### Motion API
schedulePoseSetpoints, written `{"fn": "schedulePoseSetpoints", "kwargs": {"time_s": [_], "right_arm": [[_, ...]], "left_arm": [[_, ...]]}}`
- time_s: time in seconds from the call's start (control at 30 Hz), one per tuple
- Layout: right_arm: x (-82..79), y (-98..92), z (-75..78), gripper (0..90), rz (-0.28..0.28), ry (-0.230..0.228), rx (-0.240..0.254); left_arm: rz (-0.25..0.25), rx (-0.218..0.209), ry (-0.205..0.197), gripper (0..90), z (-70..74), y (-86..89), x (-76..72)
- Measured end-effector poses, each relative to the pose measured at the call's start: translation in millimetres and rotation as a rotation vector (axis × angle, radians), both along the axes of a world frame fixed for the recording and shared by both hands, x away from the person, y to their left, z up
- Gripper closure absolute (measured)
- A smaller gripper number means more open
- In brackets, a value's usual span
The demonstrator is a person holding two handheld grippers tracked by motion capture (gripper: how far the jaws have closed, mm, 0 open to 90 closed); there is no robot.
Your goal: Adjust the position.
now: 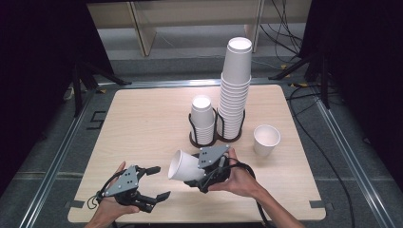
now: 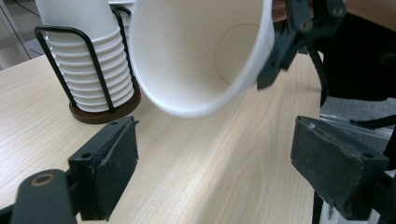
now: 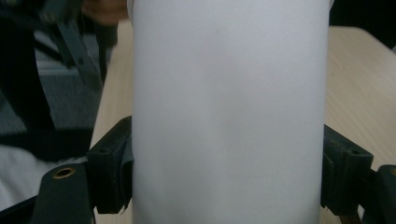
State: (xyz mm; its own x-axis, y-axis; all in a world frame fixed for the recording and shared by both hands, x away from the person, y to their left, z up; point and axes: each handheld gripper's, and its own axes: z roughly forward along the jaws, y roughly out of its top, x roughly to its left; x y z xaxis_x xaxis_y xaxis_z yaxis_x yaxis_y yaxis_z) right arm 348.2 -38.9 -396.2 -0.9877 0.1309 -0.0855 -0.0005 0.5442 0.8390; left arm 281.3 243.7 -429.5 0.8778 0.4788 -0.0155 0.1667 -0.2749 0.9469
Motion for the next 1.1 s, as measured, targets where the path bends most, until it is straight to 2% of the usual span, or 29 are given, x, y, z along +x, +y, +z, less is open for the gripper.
{"fn": "schedulePoseSetpoints", "kwargs": {"time_s": [0.03,0.07,0.1,0.13,0.17,0.2,0.27,0.3,0.33,0.37,0.4,0.43,0.53,0.57,0.6,0.67,0.7,0.73,0.8,0.9,0.97,1.03,1.07,1.1], "right_arm": [[1.1,-2.1,0.3,22.2,-0.003,0.015,0.042],[1.7,-4.3,0.4,22.2,-0.001,0.017,0.075],[2.1,-5.9,0.2,22.2,-0.004,0.001,0.09],[1.2,-6.4,-0.6,22.1,-0.001,0.017,0.098],[1.2,-7.2,-1.6,22.1,0.005,0.016,0.11],[1.4,-8.0,-2.7,22.2,0.005,0.003,0.113],[0.5,-9.0,-6.1,22.1,0.012,0.038,0.125],[0.1,-9.0,-7.8,22.1,0.007,0.037,0.135],[0.5,-9.1,-9.0,22.1,0.012,0.026,0.139],[-0.3,-9.2,-9.9,22.1,0.018,0.048,0.139],[-1.6,-8.8,-10.9,22.1,0.015,0.052,0.164],[-1.4,-8.6,-11.2,22.1,0.024,0.05,0.172],[-2.6,-6.3,-13.3,22.1,0.037,0.049,0.197],[-3.2,-5.9,-14.0,22.1,0.043,0.059,0.194],[-3.8,-4.8,-15.4,22.1,0.039,0.051,0.2],[-5.1,-3.8,-17.3,22.1,0.044,0.078,0.202],[-4.6,-3.4,-18.0,22.0,0.045,0.059,0.203],[-5.1,-3.1,-18.7,22.0,0.05,0.08,0.198],[-4.9,-2.4,-19.4,21.9,0.05,0.06,0.204],[-6.7,-1.2,-20.8,21.9,0.053,0.066,0.189],[-7.0,0.6,-22.2,21.9,0.06,0.043,0.18],[-8.4,2.6,-23.8,21.8,0.069,0.06,0.17],[-8.2,3.4,-24.1,21.9,0.072,0.047,0.17],[-9.1,4.7,-25.1,21.8,0.078,0.058,0.159]], "left_arm": [[0.003,-0.021,0.007,14.8,-0.8,0.5,1.0],[0.01,-0.023,0.012,14.8,-0.7,1.6,1.3],[0.014,-0.031,0.013,14.8,-1.0,2.3,1.7],[0.013,-0.05,0.015,14.8,-1.8,3.2,2.6],[0.025,-0.04,0.027,14.9,-0.6,5.2,2.2],[0.028,-0.052,0.027,14.8,-0.6,6.6,2.8],[0.025,-0.075,0.018,14.8,-1.3,7.8,4.6],[0.03,-0.096,0.027,14.8,-1.3,7.1,4.0],[0.036,-0.079,0.033,14.8,-0.2,8.6,3.6],[0.039,-0.096,0.04,14.8,-0.7,8.2,4.0],[0.027,-0.123,0.037,14.8,-2.3,7.2,5.3],[0.038,-0.107,0.049,14.8,-1.8,7.8,4.6],[0.038,-0.117,0.052,14.8,-3.3,6.6,5.3],[0.026,-0.132,0.044,14.8,-4.2,5.5,6.0],[0.031,-0.131,0.045,14.8,-3.8,5.2,5.4],[0.036,-0.114,0.048,14.8,-2.4,5.8,4.4],[0.036,-0.117,0.049,14.8,-2.3,5.6,4.5],[0.033,-0.119,0.05,14.8,-2.2,5.4,4.5],[0.027,-0.119,0.051,14.8,-2.3,5.2,4.4],[0.019,-0.123,0.053,14.8,-2.3,4.0,3.9],[0.019,-0.125,0.054,14.8,-2.4,3.2,3.7],[0.007,-0.136,0.049,14.8,-3.8,1.9,4.7],[0.015,-0.113,0.057,14.8,-3.0,2.5,3.9],[0.011,-0.111,0.057,13.9,-3.2,2.3,3.9]]}}
